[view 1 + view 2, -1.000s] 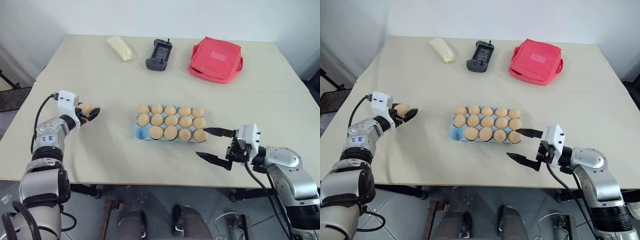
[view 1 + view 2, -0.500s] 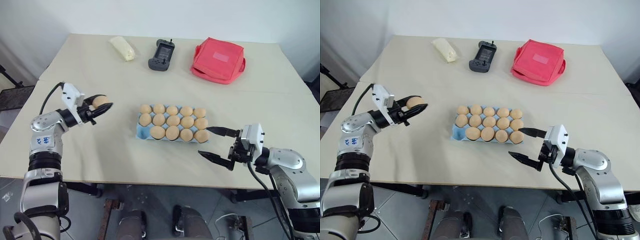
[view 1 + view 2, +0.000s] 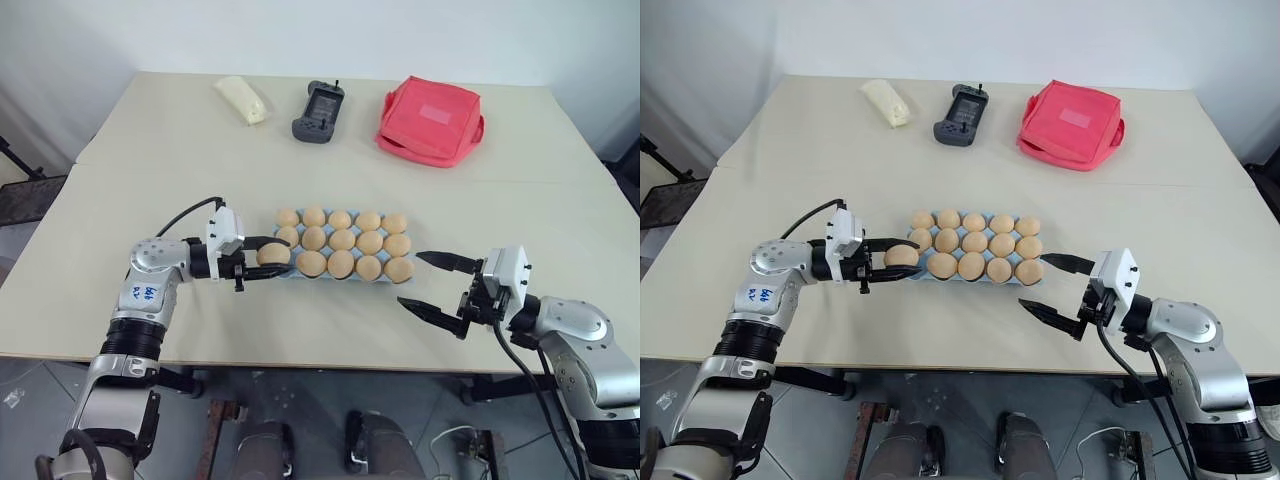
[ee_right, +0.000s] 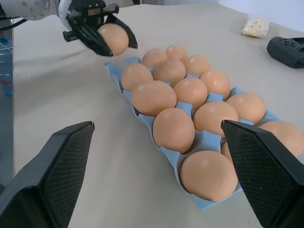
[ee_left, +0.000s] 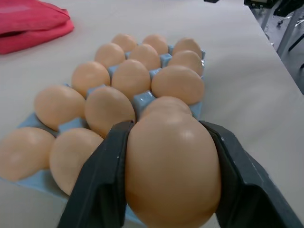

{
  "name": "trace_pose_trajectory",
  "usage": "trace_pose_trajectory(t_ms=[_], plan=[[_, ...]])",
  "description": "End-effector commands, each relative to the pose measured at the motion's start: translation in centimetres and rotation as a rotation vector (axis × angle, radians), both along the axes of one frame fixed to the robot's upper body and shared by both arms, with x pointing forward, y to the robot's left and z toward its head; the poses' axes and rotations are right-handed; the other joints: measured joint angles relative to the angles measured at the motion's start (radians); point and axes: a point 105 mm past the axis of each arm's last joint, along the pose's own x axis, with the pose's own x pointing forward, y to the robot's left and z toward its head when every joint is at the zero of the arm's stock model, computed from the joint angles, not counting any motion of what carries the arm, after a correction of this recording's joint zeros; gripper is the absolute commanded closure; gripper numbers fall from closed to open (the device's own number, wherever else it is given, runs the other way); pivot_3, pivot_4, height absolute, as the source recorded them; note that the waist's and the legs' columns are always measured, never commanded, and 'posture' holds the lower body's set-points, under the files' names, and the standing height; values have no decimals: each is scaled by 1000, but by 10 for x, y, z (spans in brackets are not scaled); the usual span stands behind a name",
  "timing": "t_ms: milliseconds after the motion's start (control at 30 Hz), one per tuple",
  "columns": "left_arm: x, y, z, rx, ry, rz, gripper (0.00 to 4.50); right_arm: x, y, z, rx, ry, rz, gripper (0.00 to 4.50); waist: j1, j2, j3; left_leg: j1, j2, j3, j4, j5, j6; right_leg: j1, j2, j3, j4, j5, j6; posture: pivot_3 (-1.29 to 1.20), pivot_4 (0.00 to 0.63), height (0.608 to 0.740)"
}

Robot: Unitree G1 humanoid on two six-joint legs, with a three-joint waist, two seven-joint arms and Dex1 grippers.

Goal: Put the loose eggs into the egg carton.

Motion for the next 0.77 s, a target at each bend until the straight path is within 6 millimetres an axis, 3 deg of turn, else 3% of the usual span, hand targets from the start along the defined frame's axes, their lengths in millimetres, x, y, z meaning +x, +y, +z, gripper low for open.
trace_pose_trajectory(t_ms=[33, 67, 233, 533, 767], plan=[[8, 6, 4, 23, -48, 47, 1148, -4, 2, 13, 17, -50, 3, 0, 0, 0, 0, 0, 0, 0, 0, 0, 0, 0, 0, 0, 0, 0, 0, 0, 150, 740], [11, 11, 7, 13, -59, 79, 882, -4, 2, 13, 17, -50, 0, 0, 0, 0, 0, 0, 0, 0, 0, 0, 0, 0, 0, 0, 0, 0, 0, 0, 150, 740], [11, 32, 11, -1, -76, 149, 882, -5, 2, 14, 16, -50, -4, 0, -2, 0, 0, 0, 1, 0, -1, 0, 0, 0, 0, 0, 0, 0, 0, 0, 150, 740], [-41, 104, -8, 158, 2, 219, 882, -5, -4, 14, -23, -13, 27, 0, -5, 0, 0, 0, 1, -1, -2, -1, -1, 0, -1, 0, -2, 0, 0, 0, 150, 740], [-52, 113, -9, 130, -9, 310, 882, 2, -11, 3, -25, 27, 21, 0, 4, 1, 1, -1, -1, -4, -3, -7, -1, 0, -5, -2, -4, 0, -1, 0, 150, 740]])
